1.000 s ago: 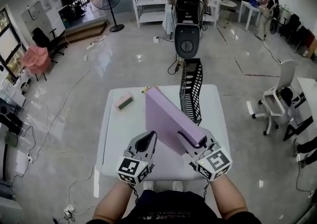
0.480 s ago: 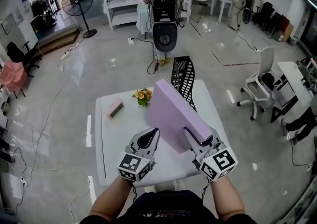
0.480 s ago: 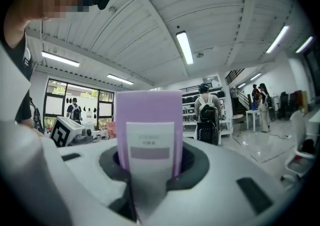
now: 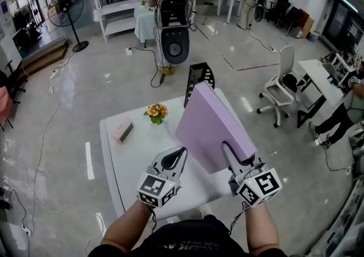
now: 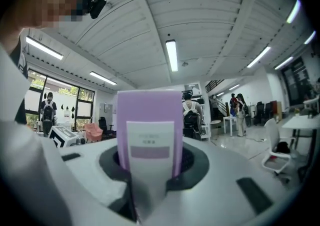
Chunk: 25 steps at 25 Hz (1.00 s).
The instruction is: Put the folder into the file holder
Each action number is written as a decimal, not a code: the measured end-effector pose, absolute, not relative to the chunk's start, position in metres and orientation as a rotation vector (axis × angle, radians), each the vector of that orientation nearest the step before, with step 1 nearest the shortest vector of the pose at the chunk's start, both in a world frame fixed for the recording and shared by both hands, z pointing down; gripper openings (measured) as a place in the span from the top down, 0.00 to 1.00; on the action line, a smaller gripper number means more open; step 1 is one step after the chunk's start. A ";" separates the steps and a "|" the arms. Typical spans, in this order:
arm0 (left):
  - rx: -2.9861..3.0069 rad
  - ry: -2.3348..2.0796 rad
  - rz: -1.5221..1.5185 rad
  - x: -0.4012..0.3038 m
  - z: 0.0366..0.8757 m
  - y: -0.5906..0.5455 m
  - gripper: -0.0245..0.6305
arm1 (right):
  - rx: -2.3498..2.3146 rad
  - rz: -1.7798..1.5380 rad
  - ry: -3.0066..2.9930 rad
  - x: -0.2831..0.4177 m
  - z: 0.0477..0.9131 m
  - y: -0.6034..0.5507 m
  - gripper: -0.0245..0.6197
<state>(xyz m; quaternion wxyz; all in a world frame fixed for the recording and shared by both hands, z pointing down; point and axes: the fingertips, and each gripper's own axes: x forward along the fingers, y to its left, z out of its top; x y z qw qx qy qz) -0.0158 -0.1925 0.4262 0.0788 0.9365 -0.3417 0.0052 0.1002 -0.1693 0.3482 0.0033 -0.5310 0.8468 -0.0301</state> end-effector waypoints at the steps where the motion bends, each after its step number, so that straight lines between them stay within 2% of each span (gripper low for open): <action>1: 2.808 -1.003 0.013 -0.015 0.427 -0.192 0.96 | -1.694 -0.086 2.635 0.103 0.345 -0.168 0.76; 12: 2.863 -0.832 -0.005 -0.007 0.424 -0.178 0.96 | -1.945 0.013 2.476 0.127 0.312 -0.157 0.76; 25: 2.866 -0.852 -0.011 -0.016 0.418 -0.179 0.96 | -2.038 0.107 2.380 0.149 0.286 -0.190 0.76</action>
